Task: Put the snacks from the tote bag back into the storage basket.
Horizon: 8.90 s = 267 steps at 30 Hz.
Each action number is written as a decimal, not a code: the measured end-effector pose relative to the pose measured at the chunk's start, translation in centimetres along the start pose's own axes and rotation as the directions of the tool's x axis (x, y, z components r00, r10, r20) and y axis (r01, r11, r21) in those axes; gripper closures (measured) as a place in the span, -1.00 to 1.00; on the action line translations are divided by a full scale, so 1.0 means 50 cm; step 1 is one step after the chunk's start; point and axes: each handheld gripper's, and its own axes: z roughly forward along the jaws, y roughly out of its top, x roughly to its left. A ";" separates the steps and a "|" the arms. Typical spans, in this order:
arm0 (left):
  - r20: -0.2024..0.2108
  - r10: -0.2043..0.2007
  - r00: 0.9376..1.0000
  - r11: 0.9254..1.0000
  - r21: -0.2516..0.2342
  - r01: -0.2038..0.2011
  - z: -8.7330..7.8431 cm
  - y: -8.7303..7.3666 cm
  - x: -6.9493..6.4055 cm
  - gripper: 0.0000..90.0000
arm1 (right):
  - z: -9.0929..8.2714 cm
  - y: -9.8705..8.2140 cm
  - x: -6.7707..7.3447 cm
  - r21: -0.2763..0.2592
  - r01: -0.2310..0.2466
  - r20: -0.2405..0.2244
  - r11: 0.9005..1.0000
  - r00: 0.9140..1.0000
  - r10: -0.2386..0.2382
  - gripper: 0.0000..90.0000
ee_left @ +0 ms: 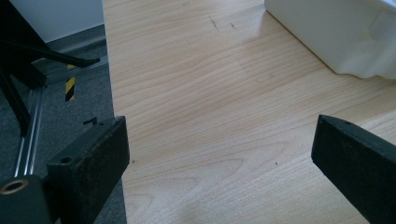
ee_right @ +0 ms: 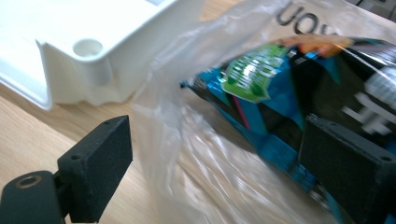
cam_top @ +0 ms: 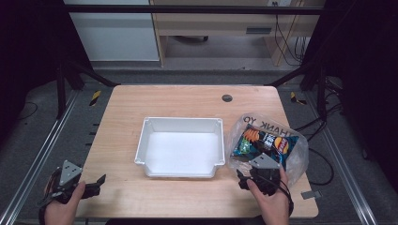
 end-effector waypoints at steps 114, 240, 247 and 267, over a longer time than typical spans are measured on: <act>0.048 0.104 0.993 0.995 -0.005 -0.104 0.011 0.011 -0.033 -0.93 | 0.183 0.129 -0.215 0.445 0.398 -0.330 0.802 0.906 -0.266 -0.59; 0.080 0.084 0.993 0.995 0.043 -0.088 0.025 0.001 -0.011 -0.92 | 0.150 0.417 0.137 -0.109 0.518 -0.441 0.848 0.740 -0.508 0.00; 0.087 0.093 0.992 0.994 0.055 -0.098 0.027 0.000 -0.012 -0.91 | 0.165 0.410 0.163 -0.100 0.553 -0.468 0.827 0.707 -0.530 0.00; 0.105 0.113 0.988 0.991 0.064 -0.120 0.033 0.002 -0.022 -0.91 | 0.184 0.388 0.189 -0.092 0.577 -0.515 0.812 0.670 -0.535 0.00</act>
